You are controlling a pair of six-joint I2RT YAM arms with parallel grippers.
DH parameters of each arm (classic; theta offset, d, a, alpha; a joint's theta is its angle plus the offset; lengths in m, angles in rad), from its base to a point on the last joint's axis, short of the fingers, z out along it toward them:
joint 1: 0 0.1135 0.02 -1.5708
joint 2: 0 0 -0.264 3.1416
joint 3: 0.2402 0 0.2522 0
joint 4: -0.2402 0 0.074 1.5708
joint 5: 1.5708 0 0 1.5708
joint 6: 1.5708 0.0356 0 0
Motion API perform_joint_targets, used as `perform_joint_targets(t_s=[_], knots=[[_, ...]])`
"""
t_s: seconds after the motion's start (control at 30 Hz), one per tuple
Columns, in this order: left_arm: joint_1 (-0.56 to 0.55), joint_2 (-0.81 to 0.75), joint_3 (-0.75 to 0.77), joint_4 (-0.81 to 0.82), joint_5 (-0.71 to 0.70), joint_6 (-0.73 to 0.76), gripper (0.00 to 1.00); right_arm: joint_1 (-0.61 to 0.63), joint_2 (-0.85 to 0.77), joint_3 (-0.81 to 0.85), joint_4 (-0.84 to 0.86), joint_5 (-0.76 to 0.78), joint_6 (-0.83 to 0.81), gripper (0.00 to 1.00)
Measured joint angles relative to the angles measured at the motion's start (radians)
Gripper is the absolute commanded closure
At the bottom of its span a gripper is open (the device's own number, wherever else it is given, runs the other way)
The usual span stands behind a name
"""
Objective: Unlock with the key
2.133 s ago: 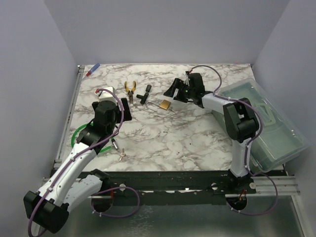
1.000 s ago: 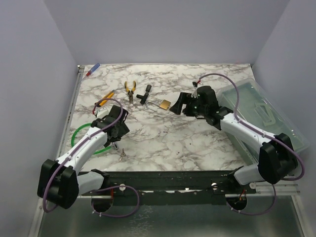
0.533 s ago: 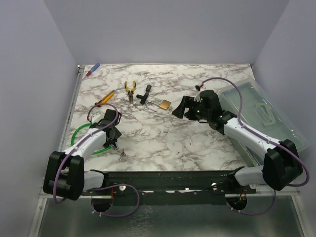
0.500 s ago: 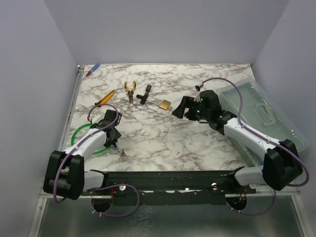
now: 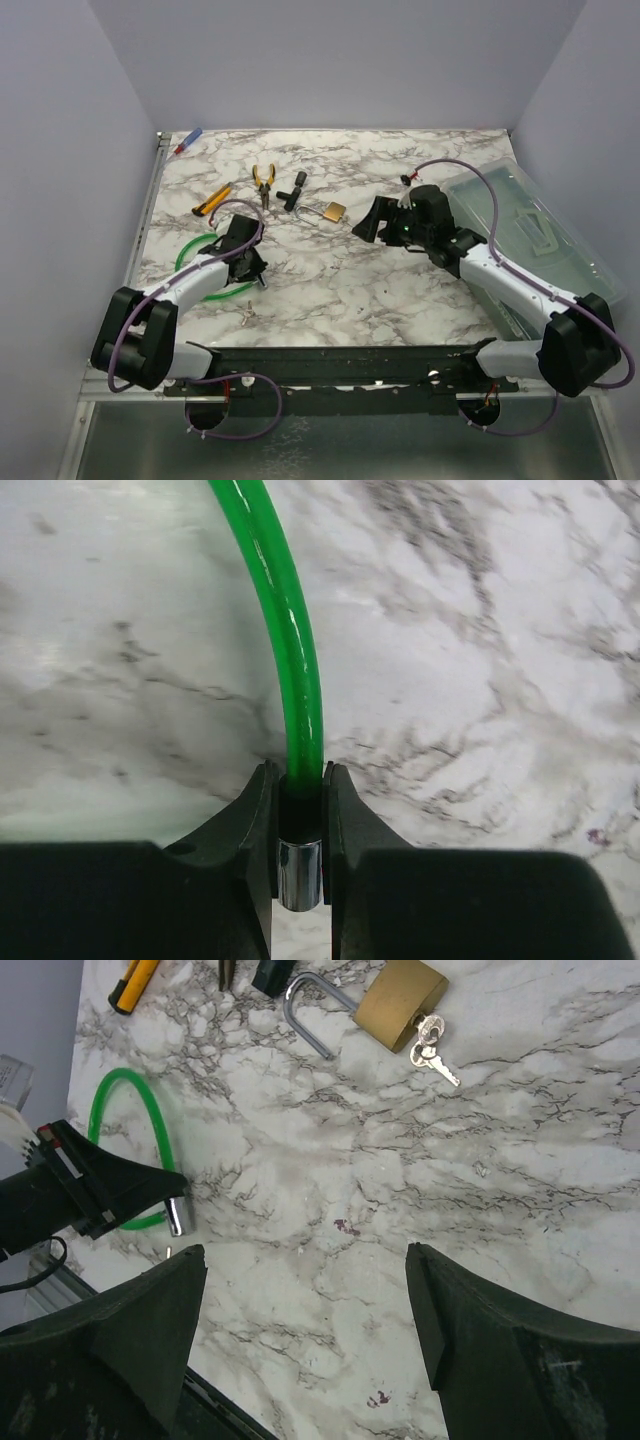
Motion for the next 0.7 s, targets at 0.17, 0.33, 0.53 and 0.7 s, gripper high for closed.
perform_joint_targets(t_s=[0.17, 0.33, 0.53, 0.7], knots=[[-0.134, 0.103, 0.1, 0.063, 0.027, 0.046, 0.98, 0.0, -0.041, -0.006, -0.021, 0.03, -0.001, 0.14], [-0.251, 0.251, 0.217, 0.121, 0.049, 0.086, 0.98, 0.0, -0.101, -0.022, -0.06, 0.07, -0.001, 0.14], [-0.327, 0.375, 0.312, 0.146, 0.097, 0.13, 0.67, 0.0, -0.185, -0.061, -0.102, 0.132, -0.001, 0.13], [-0.354, 0.397, 0.333, 0.178, 0.127, 0.144, 0.32, 0.0, -0.213, -0.076, -0.128, 0.168, -0.002, 0.13]])
